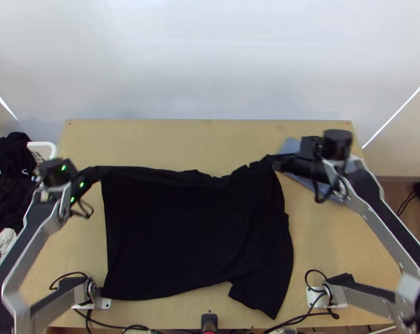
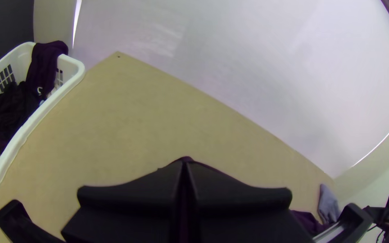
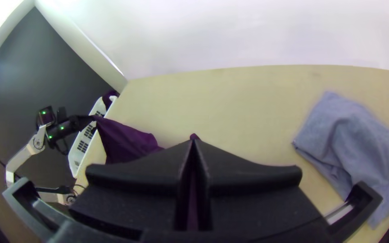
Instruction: Fold the t-shirt
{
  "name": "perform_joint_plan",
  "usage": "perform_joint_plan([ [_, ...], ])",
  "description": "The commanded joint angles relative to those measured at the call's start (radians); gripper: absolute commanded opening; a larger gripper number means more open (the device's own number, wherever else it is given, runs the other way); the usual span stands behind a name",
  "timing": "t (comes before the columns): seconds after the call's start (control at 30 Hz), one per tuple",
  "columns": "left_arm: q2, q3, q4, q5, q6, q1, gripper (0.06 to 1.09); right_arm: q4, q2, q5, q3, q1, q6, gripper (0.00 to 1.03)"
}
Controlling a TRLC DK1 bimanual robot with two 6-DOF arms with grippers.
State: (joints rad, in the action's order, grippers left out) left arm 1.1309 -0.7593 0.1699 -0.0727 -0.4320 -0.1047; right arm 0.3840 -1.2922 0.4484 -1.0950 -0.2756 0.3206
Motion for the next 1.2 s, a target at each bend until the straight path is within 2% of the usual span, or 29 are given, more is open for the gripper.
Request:
perform_joint_plan([
  [0.0, 0.391, -0.172, -0.162, 0.027, 0.018, 0.002, 0.09, -0.154, -0.251, -0.034, -0.066, 0.015, -0.026, 0.03],
  [0.2, 0.642, -0.416, -0.164, 0.033, 0.021, 0.008, 0.09, -0.191, -0.489, -0.080, -0.217, 0.019, -0.037, 0.03],
  [0.4, 0.808, -0.561, -0.155, 0.040, 0.032, 0.010, 0.09, -0.192, -0.671, -0.146, -0.347, 0.044, -0.043, 0.03],
  [0.57, 0.885, -0.612, -0.152, 0.057, 0.053, 0.005, 0.09, -0.188, -0.771, -0.203, -0.444, 0.090, -0.034, 0.03],
  [0.83, 0.980, -0.692, -0.125, 0.080, 0.059, 0.008, 0.09, -0.096, -0.930, -0.241, -0.638, 0.111, -0.052, 0.03],
  [1.0, 1.017, -0.746, -0.113, 0.086, 0.061, 0.016, 0.09, -0.088, -0.980, -0.263, -0.698, 0.110, -0.057, 0.03],
  [1.17, 0.995, -0.802, -0.027, 0.085, 0.053, 0.033, 0.09, -0.019, -0.983, -0.275, -0.758, 0.104, -0.054, 0.03],
])
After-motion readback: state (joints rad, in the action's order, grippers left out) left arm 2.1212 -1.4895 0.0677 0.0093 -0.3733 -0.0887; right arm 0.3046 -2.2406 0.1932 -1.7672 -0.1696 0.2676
